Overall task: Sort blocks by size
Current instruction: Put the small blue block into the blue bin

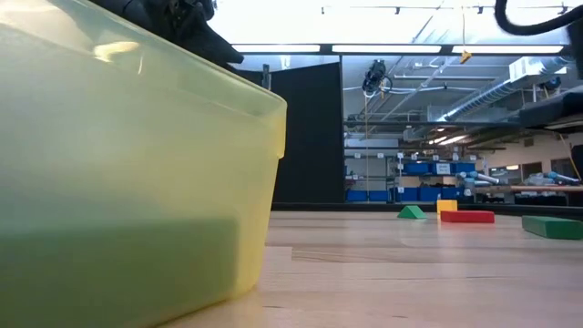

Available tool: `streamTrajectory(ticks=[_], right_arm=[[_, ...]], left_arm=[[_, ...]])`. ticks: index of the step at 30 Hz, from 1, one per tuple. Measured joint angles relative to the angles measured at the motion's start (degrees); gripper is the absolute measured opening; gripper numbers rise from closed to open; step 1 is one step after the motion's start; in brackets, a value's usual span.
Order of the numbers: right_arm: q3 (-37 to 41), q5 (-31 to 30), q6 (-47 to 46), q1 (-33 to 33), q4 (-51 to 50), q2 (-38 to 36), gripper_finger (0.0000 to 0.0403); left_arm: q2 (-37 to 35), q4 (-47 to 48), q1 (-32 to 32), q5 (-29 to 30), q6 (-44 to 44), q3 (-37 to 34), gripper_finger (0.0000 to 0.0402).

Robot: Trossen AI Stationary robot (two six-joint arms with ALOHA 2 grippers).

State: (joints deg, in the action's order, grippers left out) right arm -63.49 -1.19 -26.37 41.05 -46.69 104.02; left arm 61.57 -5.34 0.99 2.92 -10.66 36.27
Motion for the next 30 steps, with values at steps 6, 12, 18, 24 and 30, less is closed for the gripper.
streamTrajectory(ticks=[6, 12, 18, 24, 30], right_arm=[[-1.45, -0.86, 2.67, -3.4, 0.41, -0.02, 0.0142], [-8.42, -9.98, 14.55, -10.42, 2.81, -0.04, 0.0142], [-11.61, -17.19, 29.33, -24.19, 21.23, -0.06, 0.0142], [-11.6, -13.17, 34.29, -38.92, 53.89, 5.15, 0.0142], [-16.95, -8.74, 26.39, -48.71, 73.74, 16.16, 0.0142]], left_arm=[[-3.42, 1.12, -1.05, 0.3, -0.47, -0.02, 0.0206], [-11.91, 5.31, -4.33, 5.65, 0.11, -0.02, 0.0206], [-19.14, 9.94, -8.89, 13.0, 1.48, -0.02, 0.0206], [-22.78, 10.66, -12.1, 18.57, 4.65, 0.0, 0.0206], [-24.94, 10.85, -12.41, 19.63, 5.86, 0.04, 0.0206]])
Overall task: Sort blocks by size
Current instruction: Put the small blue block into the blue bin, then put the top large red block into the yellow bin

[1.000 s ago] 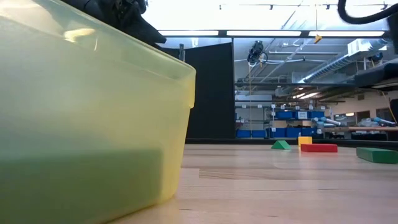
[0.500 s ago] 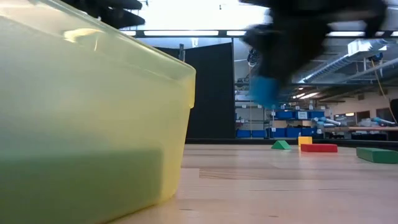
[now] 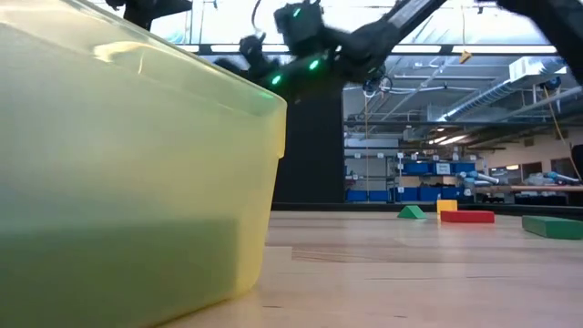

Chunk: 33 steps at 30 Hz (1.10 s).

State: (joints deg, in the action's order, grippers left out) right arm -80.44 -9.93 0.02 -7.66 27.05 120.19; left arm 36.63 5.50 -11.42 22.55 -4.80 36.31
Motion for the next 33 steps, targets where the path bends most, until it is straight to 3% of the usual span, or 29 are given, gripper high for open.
streamTrajectory(ticks=[5, 15, 18, 22, 25, 28, 33], right_arm=[[-13.33, 3.94, -5.89, -3.12, -1.29, 10.4, 0.0142], [-40.21, 2.0, -13.53, -4.87, -12.22, 26.26, 0.0142], [-46.01, 0.79, -14.99, -5.36, -16.18, 28.78, 0.0181], [-48.39, 0.75, -14.42, -5.73, -17.88, 29.15, 0.0281], [-48.39, -1.85, -13.87, -5.93, -19.37, 28.24, 0.0315], [-47.9, -3.28, -13.42, -5.97, -20.35, 26.98, 0.0313], [-42.05, -5.1, -11.53, -5.23, -20.36, 23.11, 0.0273]], left_arm=[[-0.8, 0.61, 0.04, -0.01, 0.15, -0.02, 0.0206], [-1.16, 0.7, 0.04, -0.17, 0.12, -0.02, 0.0206], [-1.16, 0.69, 0.04, -0.2, 0.05, -0.02, 0.0206], [-1.16, 0.69, 0.04, -0.22, -0.13, -0.02, 0.0206], [-1.14, 0.66, 0.04, -0.23, -0.27, -0.02, 0.0206], [-1.14, 0.65, 0.04, -0.24, -0.37, -0.02, 0.0206], [-1.12, 0.83, 0.04, -0.26, -1.42, -0.02, 0.0206]])
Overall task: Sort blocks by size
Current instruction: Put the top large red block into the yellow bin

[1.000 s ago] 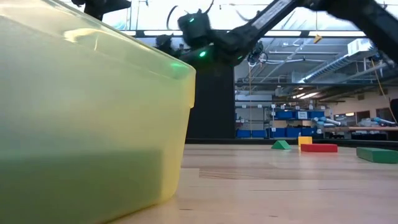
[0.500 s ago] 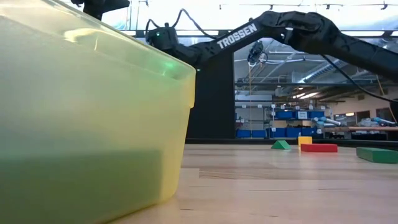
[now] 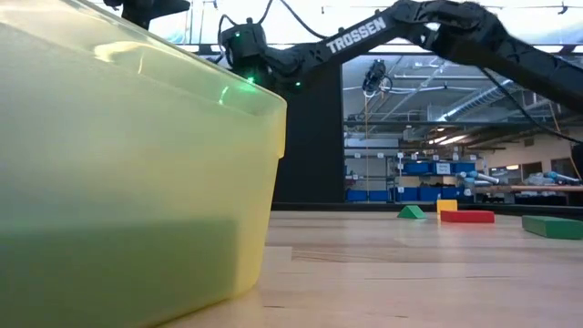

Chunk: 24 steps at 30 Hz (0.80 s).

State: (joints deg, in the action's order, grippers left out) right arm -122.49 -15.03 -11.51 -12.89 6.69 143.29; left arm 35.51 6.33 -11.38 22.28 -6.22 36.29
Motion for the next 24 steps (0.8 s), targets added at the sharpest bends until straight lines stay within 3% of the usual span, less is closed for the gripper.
streamTrajectory(ticks=[4, 8, 14, 19, 24], right_arm=[[12.43, -1.61, 0.19, 1.34, 4.41, -6.53, 0.0246], [32.33, -6.68, 0.15, 2.56, 15.53, -17.66, 0.0236], [62.5, -12.23, -2.19, 3.93, 24.83, -38.71, 0.0237], [78.68, -13.13, -9.69, 4.29, 19.34, -54.43, 0.0233], [86.34, -13.88, -18.34, 4.21, 1.19, -63.82, 0.0222]], left_arm=[[0.0, 0.93, 0.0, 0.0, -0.36, 0.0, 0.0206], [0.59, 2.54, 0.0, 0.91, -2.53, 0.0, 0.0206], [6.44, 3.9, 1.36, 9.36, -5.63, 0.0, 0.0203], [15.7, 1.49, 6.45, 7.82, -8.53, 0.0, 0.0193], [22.99, -4.74, 12.33, -1.19, -10.47, 0.0, 0.0188]])
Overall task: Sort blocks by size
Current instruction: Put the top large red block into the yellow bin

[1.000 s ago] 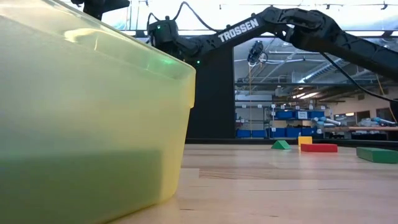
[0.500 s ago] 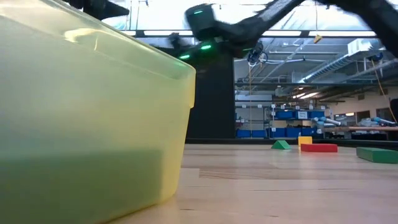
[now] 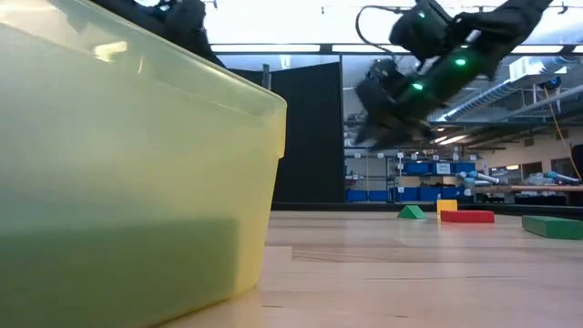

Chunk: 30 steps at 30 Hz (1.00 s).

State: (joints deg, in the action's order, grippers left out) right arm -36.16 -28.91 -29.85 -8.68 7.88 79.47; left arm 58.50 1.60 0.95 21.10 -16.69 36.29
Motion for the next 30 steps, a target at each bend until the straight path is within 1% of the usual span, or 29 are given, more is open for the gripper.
streamTrajectory(ticks=[2, 4, 9, 13, 16, 21, 23, 27, 30], right_arm=[[0.78, 0.15, -2.76, 0.68, -8.86, -2.53, 0.0216], [0.83, 0.13, -6.09, 1.71, -18.04, -4.7, 0.0211], [0.5, -1.3, -21.44, 5.29, -40.72, -8.92, 0.0192], [0.5, -1.27, -33.84, 9.56, -52.91, -10.22, 0.0152], [0.5, -0.28, -41.67, 13.18, -56.42, -10.17, 0.0108], [0.47, 3.23, -50.74, 17.39, -57.46, -7.25, 0.0019], [0.45, 3.33, -52.92, 18.25, -57.72, -5.15, 0.001], [0.45, 3.5, -57.38, 18.46, -59.27, -0.32, 0.002], [0.45, 3.51, -59.09, 18.06, -59.81, 3.44, 0.0011]], left_arm=[[1.84, -0.91, 1.45, -2.91, -0.46, 0.0, 0.0188], [3.18, -1.83, 2.29, -4.16, -0.53, 0.0, 0.0188], [3.76, -2.24, 2.95, -4.23, -0.55, 0.0, 0.0188], [3.76, -2.69, 2.93, -4.23, -0.55, 0.0, 0.0188], [3.76, -3.18, 2.93, -4.21, -0.53, 0.0, 0.0188], [3.76, -3.95, 2.93, -4.21, -0.54, 0.0, 0.0188], [3.76, -4.28, 2.93, -4.21, -0.51, 0.0, 0.0188], [3.76, -4.8, 2.93, -4.21, -0.45, 0.0, 0.0187], [3.76, -4.73, 2.93, -4.21, -0.41, 0.0, 0.0187]])
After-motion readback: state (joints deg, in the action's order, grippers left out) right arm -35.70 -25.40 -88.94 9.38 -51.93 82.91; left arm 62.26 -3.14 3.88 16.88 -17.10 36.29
